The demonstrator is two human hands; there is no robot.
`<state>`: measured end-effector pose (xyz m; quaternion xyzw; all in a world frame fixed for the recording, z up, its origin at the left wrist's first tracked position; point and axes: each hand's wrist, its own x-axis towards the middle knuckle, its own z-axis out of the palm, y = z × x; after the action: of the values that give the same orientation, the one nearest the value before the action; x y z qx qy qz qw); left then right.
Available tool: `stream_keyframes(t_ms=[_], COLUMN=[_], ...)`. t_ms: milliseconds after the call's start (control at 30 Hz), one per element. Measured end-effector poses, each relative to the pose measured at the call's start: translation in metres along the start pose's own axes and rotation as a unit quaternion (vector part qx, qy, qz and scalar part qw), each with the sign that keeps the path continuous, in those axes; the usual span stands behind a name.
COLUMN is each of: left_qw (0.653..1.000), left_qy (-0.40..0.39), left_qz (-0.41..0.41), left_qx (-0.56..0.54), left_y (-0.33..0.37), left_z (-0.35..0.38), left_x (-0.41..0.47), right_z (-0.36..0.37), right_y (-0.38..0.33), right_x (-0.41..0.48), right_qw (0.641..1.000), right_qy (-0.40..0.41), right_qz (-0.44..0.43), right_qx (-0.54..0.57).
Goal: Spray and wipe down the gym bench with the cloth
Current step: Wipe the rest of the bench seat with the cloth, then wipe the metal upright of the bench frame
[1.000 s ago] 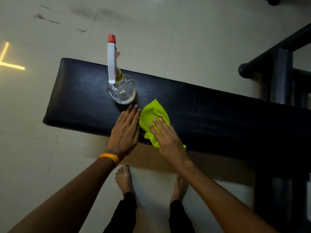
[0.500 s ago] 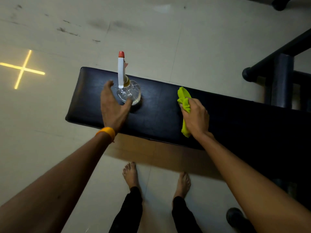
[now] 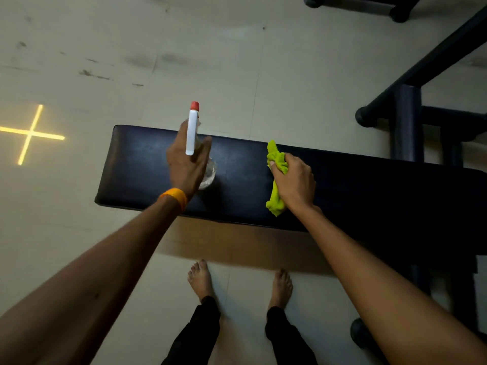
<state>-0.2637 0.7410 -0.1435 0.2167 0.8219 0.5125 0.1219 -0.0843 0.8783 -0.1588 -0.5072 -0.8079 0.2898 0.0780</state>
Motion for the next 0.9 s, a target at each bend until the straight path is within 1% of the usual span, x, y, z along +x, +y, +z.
stream_keyframes(t_ms=[100,267,400,500,667,800,900], left_qw=[0.999,0.995,0.989,0.985,0.977,0.964,0.956], left_qy=[-0.021,-0.036,-0.033,-0.019,-0.018,-0.077,-0.103], left_qz=[0.026,0.075,0.143,0.165,0.201,0.235,0.235], left_qx=[-0.026,-0.048,-0.033,-0.046,-0.074,-0.099,-0.141], left_y=[0.050,0.158,0.241,0.291,0.351,0.389,0.412], left_z=[0.010,0.012,0.000,-0.013,-0.035,-0.044,-0.052], left_x=[-0.027,-0.061,-0.078,-0.090,-0.110,-0.128,-0.129], right_z=[-0.038,-0.123,-0.197,-0.248,-0.316,-0.352,-0.374], right_y=[-0.009,-0.037,-0.060,-0.074,-0.090,-0.108,-0.122], right_x=[-0.009,-0.033,-0.057,-0.076,-0.110,-0.133,-0.151], right_qw=[0.999,0.995,0.988,0.979,0.963,0.951,0.939], right_qy=[0.020,0.069,0.112,0.158,0.221,0.259,0.293], right_qz=[0.016,0.036,0.042,0.048,0.056,0.072,0.090], right_qx=[0.028,0.054,0.097,0.117,0.143,0.150,0.156])
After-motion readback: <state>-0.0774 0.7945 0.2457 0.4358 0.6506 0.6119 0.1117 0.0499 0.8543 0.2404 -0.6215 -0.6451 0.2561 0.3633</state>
